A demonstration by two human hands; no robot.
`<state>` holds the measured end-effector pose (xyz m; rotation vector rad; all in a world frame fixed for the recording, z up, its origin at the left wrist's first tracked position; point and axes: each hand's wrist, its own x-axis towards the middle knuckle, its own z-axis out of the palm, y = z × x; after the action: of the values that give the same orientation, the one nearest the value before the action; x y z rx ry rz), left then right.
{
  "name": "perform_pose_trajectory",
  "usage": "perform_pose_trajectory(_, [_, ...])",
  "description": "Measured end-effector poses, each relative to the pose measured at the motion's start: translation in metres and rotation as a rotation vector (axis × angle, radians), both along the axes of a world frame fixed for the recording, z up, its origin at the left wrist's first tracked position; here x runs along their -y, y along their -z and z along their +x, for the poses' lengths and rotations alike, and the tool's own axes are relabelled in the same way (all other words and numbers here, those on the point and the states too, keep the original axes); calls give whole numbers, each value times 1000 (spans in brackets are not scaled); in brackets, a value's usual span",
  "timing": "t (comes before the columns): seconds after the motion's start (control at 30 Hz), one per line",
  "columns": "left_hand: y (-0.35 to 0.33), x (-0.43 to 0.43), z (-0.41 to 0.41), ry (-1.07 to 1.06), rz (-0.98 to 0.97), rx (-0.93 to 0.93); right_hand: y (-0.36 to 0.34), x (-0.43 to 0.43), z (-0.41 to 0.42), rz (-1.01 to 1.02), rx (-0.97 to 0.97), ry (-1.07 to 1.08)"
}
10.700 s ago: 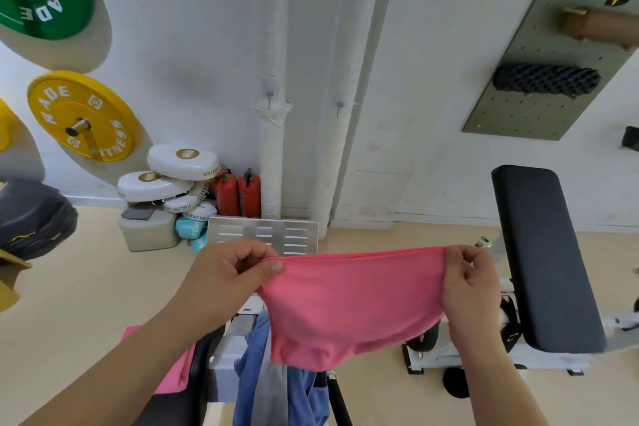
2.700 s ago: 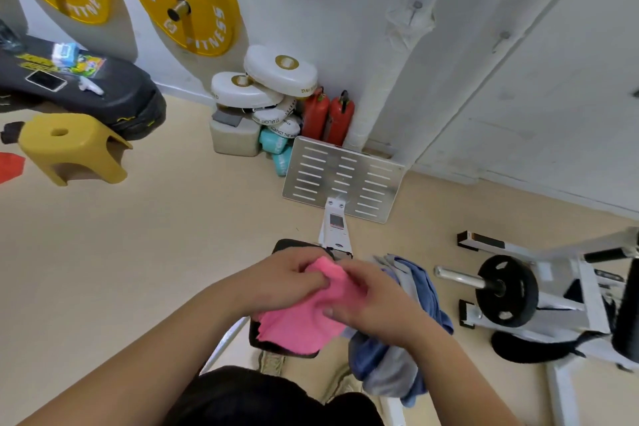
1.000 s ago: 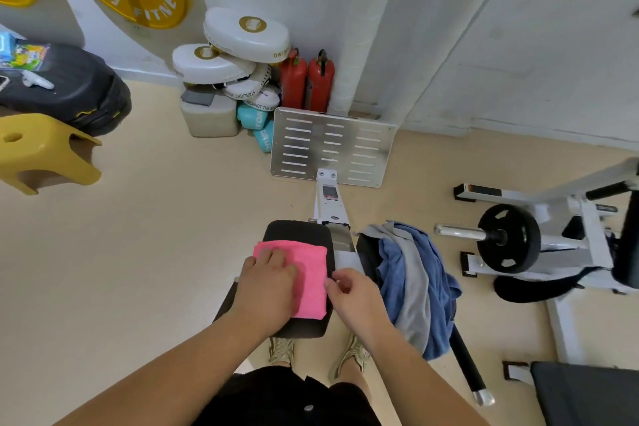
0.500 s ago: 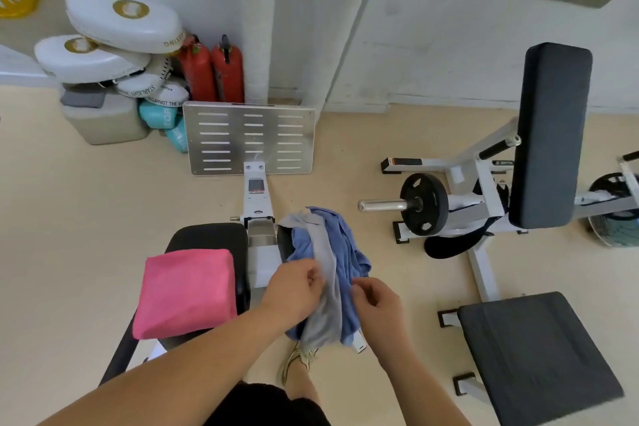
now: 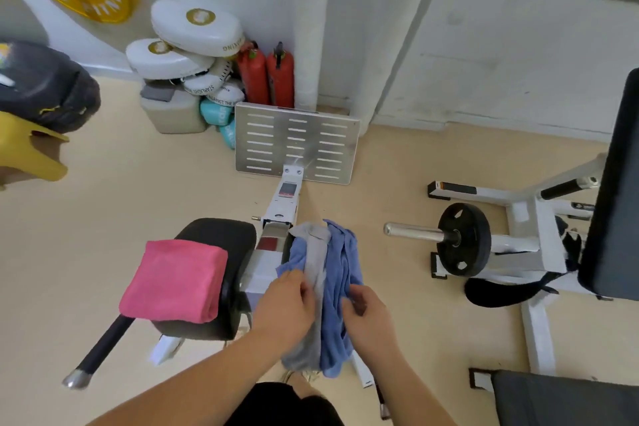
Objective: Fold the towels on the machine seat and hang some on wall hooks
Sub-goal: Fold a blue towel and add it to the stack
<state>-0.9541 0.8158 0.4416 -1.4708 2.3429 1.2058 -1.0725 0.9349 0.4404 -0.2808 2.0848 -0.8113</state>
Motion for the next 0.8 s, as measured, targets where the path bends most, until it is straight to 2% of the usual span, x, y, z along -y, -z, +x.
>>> perform_pose_trajectory(0.23, [-14,-18,13,-49,-13,-74,16,15,-21,70,-102,-129])
perform_pose_trajectory(0.37, [-17,-27,18,-99,-12,-147,-1,10,-24,-9,-102,-78])
perform_pose_trajectory(0.5, [-32,-24,24,-66,-41,-236,-35,-10,-22,-153,-19,-47])
perform_pose_trajectory(0.6, [-64,-14,20,40,-95,-360,-79,-22,-22,-294,-42,-109])
perform_pose_trajectory(0.7, [-120,-2,8,264,-145,-522,-142,-23,-16,-427,-79,-198])
perform_pose_trajectory(0.8, [-184,3,2,476,-109,-603,-213,-20,-7,-535,-151,-329])
